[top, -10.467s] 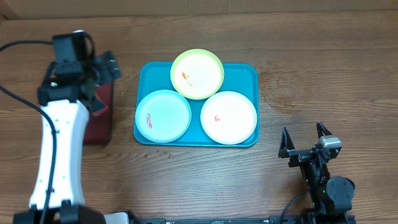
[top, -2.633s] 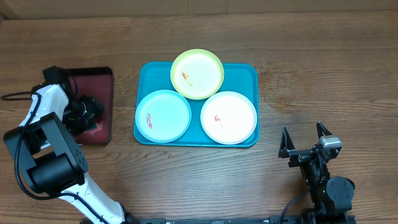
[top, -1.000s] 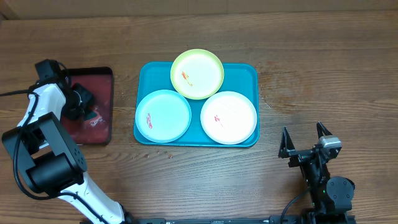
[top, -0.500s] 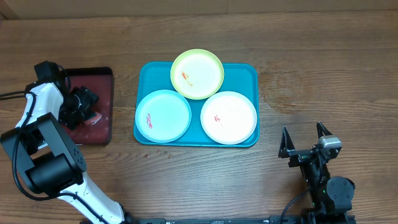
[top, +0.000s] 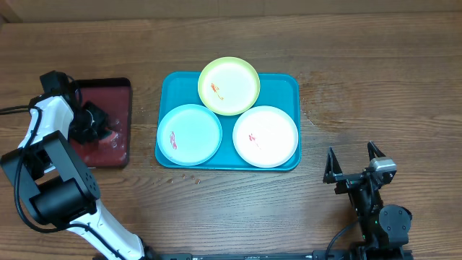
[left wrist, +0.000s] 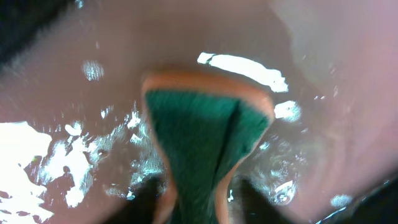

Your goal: Clean dirty plates on tray and stack at the side

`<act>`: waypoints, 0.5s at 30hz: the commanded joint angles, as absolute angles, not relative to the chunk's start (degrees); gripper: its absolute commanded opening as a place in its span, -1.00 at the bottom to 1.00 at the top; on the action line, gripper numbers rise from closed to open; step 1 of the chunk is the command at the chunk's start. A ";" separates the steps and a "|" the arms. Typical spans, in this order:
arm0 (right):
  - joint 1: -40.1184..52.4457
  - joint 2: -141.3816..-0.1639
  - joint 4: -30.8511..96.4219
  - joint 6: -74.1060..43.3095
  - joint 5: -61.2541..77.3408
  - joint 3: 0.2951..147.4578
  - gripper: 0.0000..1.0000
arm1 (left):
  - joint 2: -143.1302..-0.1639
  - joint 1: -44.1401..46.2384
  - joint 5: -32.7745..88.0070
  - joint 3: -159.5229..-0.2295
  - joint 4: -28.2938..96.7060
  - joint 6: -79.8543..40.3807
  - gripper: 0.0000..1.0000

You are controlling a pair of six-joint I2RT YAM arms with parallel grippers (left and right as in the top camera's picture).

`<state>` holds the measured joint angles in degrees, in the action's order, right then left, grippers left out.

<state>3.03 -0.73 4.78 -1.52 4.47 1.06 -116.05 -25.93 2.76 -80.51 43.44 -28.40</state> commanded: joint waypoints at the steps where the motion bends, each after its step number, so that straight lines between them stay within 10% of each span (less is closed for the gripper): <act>1: 2.83 -0.16 4.58 -1.93 4.10 0.49 1.00 | -116.88 -26.24 -0.05 -81.54 42.28 -27.40 0.83; 10: 2.83 -0.16 4.58 -1.93 4.10 0.49 1.00 | -116.88 -26.24 1.19 -81.54 47.53 -27.05 1.00; 15: 2.83 -0.16 4.58 -1.93 4.10 0.49 1.00 | -116.88 -26.24 1.54 -81.52 49.69 -27.03 0.47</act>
